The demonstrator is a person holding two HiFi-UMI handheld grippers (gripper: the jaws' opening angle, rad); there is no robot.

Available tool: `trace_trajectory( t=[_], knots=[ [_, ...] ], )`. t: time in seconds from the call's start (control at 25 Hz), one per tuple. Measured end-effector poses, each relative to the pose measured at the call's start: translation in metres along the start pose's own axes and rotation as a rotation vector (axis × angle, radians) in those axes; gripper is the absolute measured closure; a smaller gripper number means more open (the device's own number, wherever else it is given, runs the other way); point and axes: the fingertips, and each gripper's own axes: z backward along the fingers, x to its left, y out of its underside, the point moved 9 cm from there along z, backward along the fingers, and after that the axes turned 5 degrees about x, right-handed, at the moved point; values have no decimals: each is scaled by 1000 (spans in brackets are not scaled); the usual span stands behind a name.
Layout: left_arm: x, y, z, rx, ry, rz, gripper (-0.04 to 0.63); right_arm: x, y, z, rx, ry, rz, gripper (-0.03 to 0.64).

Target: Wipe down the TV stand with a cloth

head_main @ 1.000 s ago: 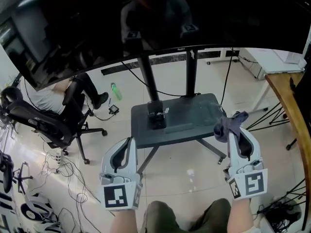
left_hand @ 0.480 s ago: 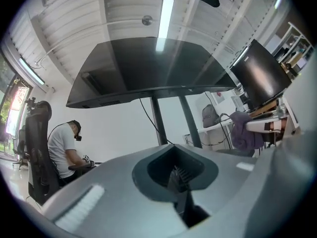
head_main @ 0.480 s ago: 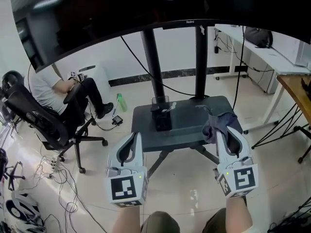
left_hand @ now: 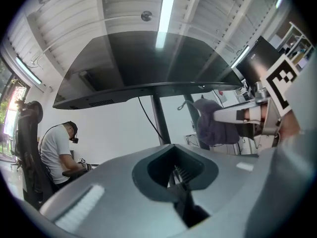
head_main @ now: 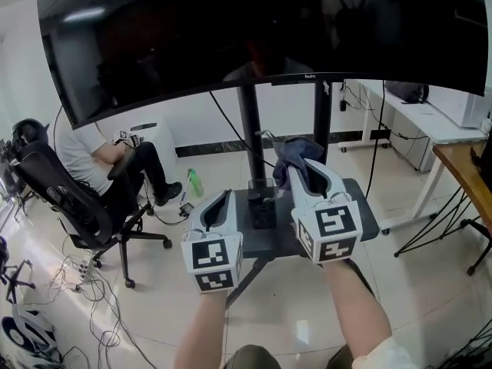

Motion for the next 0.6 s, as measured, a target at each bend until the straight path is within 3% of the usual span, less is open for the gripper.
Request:
trace_trajectory(
  t=[0.12,0.24,0.6],
  knots=[
    [7,2,-11,31,12,35,594,5,-4,-65,58,-6,16,558],
    [10,5,-20,53,2,20,594,5,-7,-115,135,-17,35,558],
    [29,-3,-42,65,10,39,594,-1,-40,-158,128,-20,91,558]
  ],
)
